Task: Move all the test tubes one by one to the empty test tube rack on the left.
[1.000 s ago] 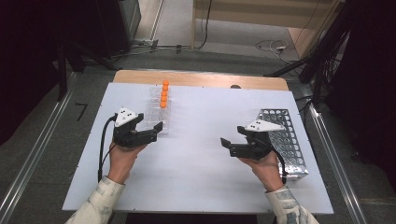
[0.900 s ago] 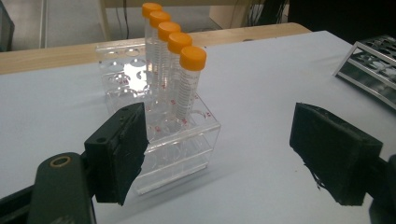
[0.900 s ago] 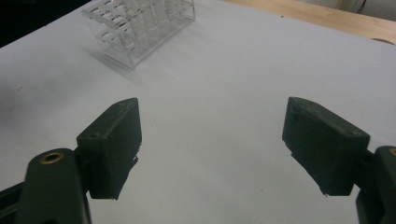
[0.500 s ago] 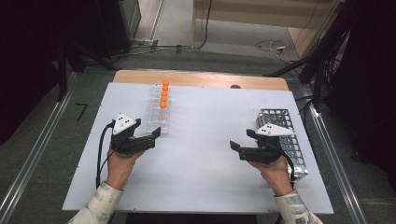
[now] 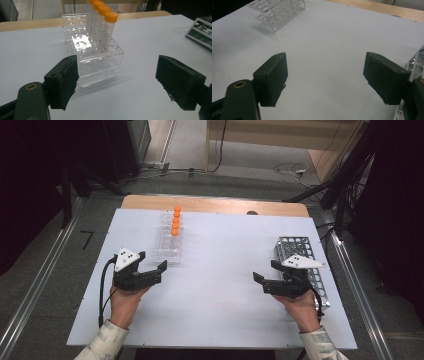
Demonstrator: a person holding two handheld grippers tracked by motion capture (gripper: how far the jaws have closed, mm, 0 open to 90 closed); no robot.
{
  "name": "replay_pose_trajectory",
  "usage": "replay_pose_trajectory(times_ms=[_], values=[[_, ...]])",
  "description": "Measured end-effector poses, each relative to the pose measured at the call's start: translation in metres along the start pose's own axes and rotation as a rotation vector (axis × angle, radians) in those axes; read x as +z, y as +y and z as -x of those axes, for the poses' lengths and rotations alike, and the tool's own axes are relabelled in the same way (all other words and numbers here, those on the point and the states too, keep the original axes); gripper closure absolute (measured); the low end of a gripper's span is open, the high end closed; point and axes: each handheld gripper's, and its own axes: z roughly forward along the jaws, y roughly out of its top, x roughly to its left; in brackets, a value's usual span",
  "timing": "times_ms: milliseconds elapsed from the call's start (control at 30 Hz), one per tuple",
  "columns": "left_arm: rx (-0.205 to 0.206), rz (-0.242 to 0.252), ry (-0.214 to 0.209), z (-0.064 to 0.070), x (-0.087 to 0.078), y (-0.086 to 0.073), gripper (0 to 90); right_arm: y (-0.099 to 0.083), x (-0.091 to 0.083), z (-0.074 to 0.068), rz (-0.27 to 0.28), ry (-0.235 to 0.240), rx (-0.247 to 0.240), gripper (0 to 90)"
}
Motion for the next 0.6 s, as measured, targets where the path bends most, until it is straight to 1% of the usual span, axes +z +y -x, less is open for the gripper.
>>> replay_pose_trajectory(times_ms=[233,400,600], values=[[-0.013,0.009,0.019,-0.005,-0.007,-0.004,18.7,-0.004,-0.007,0.005,0.002,-0.014,0.008,18.2],[-0.014,0.003,0.031,-0.007,-0.01,-0.009,18.7,-0.008,-0.013,0.01,0.01,-0.022,0.015,18.2],[-0.03,0.014,0.059,-0.014,-0.017,-0.013,18.7,-0.012,-0.023,0.016,0.023,-0.038,0.03,18.2]])
